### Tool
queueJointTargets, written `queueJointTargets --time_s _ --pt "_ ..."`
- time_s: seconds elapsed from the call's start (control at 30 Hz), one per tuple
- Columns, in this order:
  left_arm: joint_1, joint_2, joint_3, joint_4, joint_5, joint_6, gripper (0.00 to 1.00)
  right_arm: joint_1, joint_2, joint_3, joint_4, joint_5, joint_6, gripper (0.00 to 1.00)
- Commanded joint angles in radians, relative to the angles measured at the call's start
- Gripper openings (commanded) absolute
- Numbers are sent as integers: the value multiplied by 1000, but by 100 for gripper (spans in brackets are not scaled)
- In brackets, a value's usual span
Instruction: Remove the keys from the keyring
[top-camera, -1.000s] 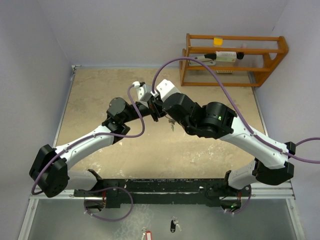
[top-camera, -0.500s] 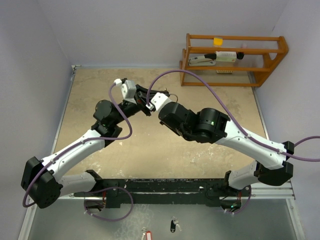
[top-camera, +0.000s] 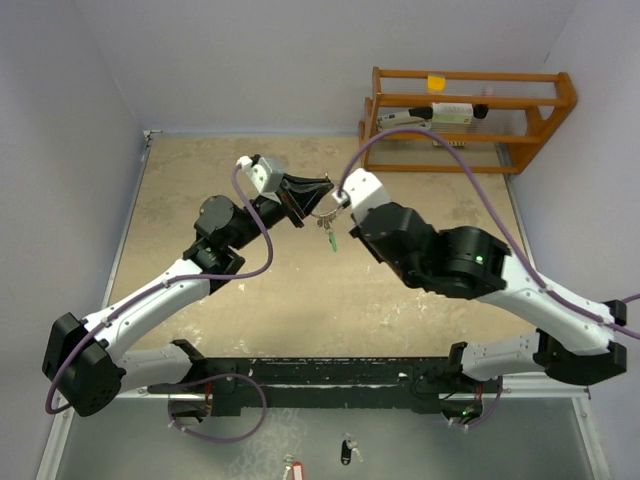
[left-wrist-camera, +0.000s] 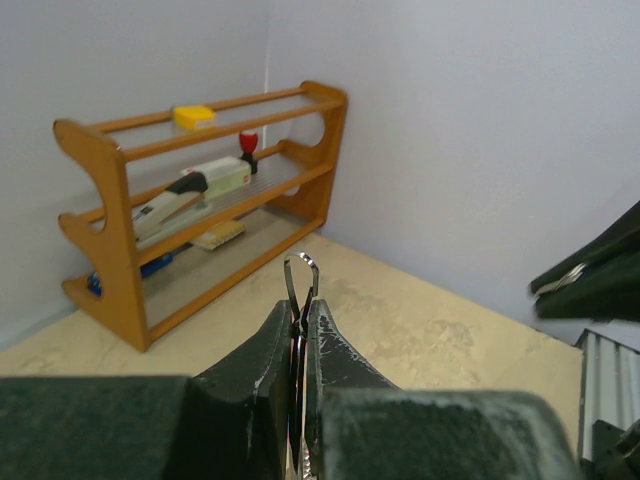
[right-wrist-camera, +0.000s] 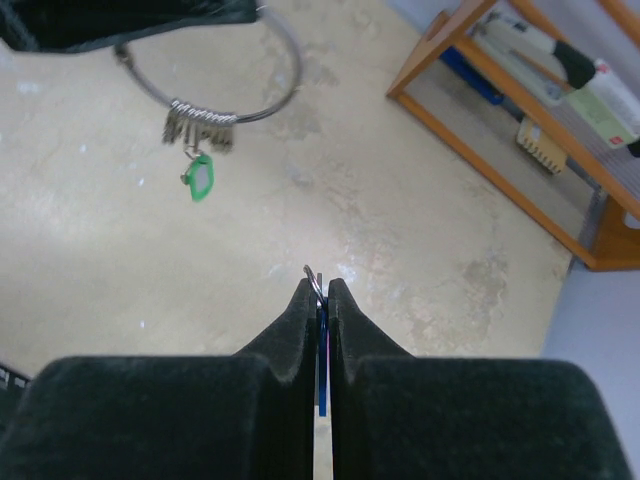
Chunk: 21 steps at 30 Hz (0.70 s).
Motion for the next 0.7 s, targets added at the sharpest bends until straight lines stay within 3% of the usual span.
queueJointTargets --time_s 0.0,0.13,0.27,0.37,0.67 --pt "1 -8 54 -79 -117 71 0 0 -111 -96 220 157 8 0" --pt "1 -24 62 -117 -149 61 0 -54 -168 -205 420 202 -47 0" --pt "2 -57 62 -157 -165 46 0 -333 -159 -248 486 -114 4 0" --pt "1 -93 47 -172 -173 47 0 -462 -90 -278 511 -224 24 0" --pt "1 -152 44 -202 -128 51 0 -578 131 -405 651 -429 91 0"
